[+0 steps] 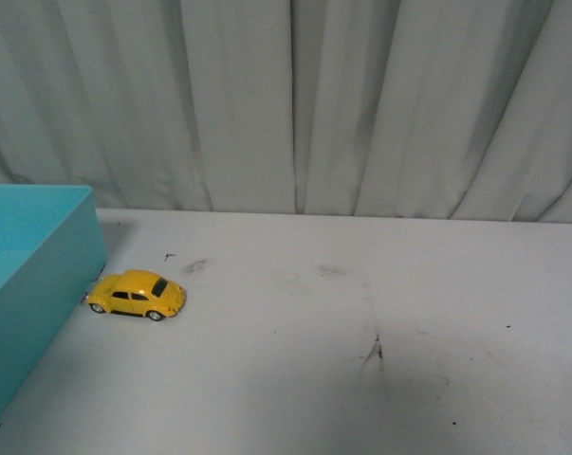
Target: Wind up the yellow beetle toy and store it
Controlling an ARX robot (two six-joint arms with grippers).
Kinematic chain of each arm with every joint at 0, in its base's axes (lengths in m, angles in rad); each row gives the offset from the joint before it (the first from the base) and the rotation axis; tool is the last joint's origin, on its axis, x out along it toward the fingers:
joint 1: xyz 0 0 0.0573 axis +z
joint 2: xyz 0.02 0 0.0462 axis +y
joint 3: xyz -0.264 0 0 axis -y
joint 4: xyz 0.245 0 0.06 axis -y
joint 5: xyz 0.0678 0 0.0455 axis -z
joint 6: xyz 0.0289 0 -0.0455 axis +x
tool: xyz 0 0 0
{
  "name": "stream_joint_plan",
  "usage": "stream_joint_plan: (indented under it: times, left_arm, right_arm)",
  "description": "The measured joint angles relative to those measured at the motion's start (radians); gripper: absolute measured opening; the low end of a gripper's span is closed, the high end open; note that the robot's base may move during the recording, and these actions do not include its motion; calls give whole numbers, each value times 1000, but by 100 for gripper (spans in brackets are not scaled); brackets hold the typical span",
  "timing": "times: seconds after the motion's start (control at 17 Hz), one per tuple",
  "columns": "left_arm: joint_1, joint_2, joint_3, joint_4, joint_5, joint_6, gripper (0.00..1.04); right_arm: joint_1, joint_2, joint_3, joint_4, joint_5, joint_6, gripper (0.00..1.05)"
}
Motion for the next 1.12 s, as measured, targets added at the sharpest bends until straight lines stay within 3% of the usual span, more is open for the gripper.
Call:
stream_joint_plan:
  times: [0.06,0.12,0.35,0.59,0.88,1.0,1.12]
  left_arm:
    - [89,387,134,349,206,49,98]
    - [102,628,270,488,311,98,98]
    - [80,983,504,675,563,269,98]
    - [85,1230,693,584,757,422,98]
    - [70,1314,764,510,855,505,98]
    - [19,1358,866,388,960,606,98]
    - [-41,1395,990,166,1041,766,98]
  right_arm:
    - [0,0,0,0,0,0,98]
    - [0,0,0,1,0,0,98]
    - [0,0,0,0,0,0,98]
    - [0,0,0,0,0,0,98]
    - [0,0,0,0,0,0,98]
    - [0,0,0,0,0,0,98]
    - [0,0,0,0,0,0,98]
